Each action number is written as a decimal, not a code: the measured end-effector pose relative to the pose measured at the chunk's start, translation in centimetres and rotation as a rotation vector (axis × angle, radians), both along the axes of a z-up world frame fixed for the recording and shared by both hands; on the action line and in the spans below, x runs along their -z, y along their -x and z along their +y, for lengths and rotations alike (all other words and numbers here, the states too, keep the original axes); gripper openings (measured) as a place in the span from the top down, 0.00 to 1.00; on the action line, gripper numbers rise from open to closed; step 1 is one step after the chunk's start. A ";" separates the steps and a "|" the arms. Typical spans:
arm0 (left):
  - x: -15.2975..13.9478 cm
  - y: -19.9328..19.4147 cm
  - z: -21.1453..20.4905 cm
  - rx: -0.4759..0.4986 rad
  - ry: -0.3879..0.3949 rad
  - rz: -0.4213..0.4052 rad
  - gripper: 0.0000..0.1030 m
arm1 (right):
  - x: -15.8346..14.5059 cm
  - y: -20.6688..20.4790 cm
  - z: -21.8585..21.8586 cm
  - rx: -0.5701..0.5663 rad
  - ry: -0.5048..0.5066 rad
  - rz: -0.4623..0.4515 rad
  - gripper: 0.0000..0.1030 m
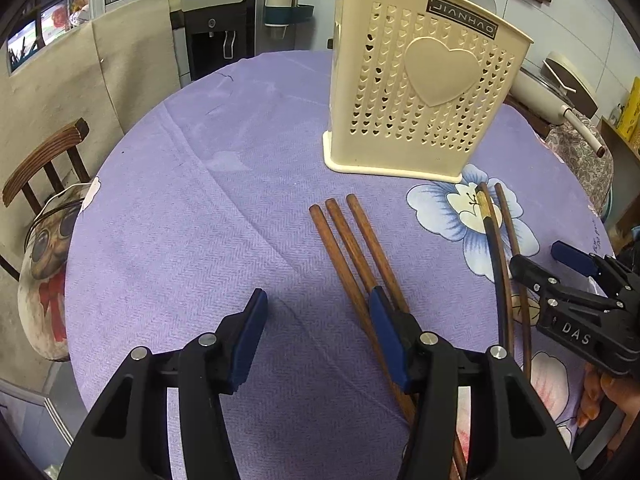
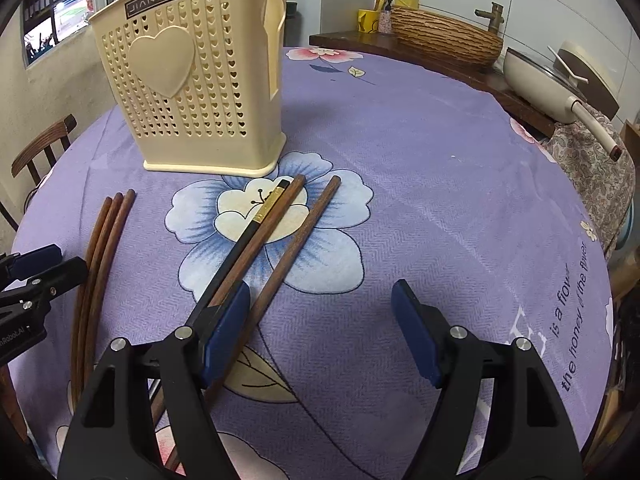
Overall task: Organize utensils
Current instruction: 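Move the left tool to the brown chopsticks while the right tool approaches another pair, then close the left tool on brown chopsticks while the right tool grasps a brown chopstick, then lift both tools' chopsticks and lower them into the cream holder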
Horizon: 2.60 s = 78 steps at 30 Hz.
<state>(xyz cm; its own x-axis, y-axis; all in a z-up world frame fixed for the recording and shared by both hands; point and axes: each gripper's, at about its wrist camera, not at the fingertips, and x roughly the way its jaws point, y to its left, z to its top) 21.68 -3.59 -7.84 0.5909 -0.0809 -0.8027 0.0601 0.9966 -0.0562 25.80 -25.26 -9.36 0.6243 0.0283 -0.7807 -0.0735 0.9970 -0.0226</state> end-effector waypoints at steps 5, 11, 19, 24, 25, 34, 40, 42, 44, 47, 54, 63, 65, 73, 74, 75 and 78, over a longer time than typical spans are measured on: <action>-0.1 -0.2 0.1 -0.003 -0.016 0.004 0.49 | 0.0 -0.3 -0.4 0.009 0.002 0.004 0.29; -0.1 -1.6 0.1 -0.014 -0.023 0.011 0.62 | 0.0 -1.1 -0.4 -0.003 -0.030 0.010 0.44; -0.2 -2.6 -0.9 0.011 -0.017 0.017 0.82 | -0.2 -3.4 0.3 -0.011 -0.040 0.027 0.61; -0.1 -3.0 -1.5 0.037 -0.024 0.015 0.88 | -0.3 -5.0 1.1 -0.030 -0.046 0.044 0.73; -0.1 -3.1 -1.4 0.039 -0.020 0.017 0.89 | -0.3 -5.2 1.2 -0.027 -0.049 0.044 0.74; -0.2 -3.3 -1.1 0.040 -0.009 0.023 0.89 | -0.2 -6.0 1.1 0.012 -0.062 0.027 0.87; -0.1 -3.4 -0.9 0.030 0.007 0.023 0.90 | -0.2 -5.8 0.6 0.026 -0.094 0.018 0.89; -0.1 -3.4 -1.0 0.030 0.003 0.020 0.90 | -0.2 -5.8 0.5 0.028 -0.102 0.016 0.89; -0.1 -3.4 -1.0 0.033 -0.001 0.019 0.90 | -0.1 -5.8 0.3 0.028 -0.110 0.016 0.90; -0.1 -3.5 -0.9 0.031 0.006 0.022 0.91 | -0.1 -5.8 0.1 0.028 -0.118 0.015 0.90; -0.2 -3.6 -0.5 0.028 0.039 0.026 0.92 | -0.1 -5.8 -0.2 0.027 -0.150 0.011 0.90; -0.4 -3.8 -0.2 0.027 0.060 0.022 0.93 | -0.2 -6.0 -0.7 0.028 -0.197 0.010 0.91; -0.6 -3.9 -0.1 0.026 0.073 0.016 0.93 | -0.3 -5.9 -0.7 0.030 -0.206 0.003 0.91; -2.4 -3.4 0.7 0.022 0.128 -0.026 0.93 | -1.9 -4.6 -1.4 0.018 -0.295 -0.047 0.92; -2.7 -3.3 0.7 0.023 0.135 -0.033 0.93 | -2.2 -4.3 -1.4 0.014 -0.302 -0.058 0.92; -3.1 -3.1 0.8 0.026 0.148 -0.044 0.93 | -2.7 -3.9 -1.5 0.008 -0.312 -0.075 0.92; -4.4 -2.5 0.9 0.033 0.168 -0.078 0.93 | -4.4 -2.7 -1.8 -0.010 -0.342 -0.129 0.92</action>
<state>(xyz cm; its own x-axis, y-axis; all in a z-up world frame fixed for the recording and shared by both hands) 24.17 -2.70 -3.48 0.6455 -0.2304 -0.7282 0.1032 0.9710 -0.2157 28.48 -27.01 -5.01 0.7156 0.2809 -0.6396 -0.1017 0.9477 0.3025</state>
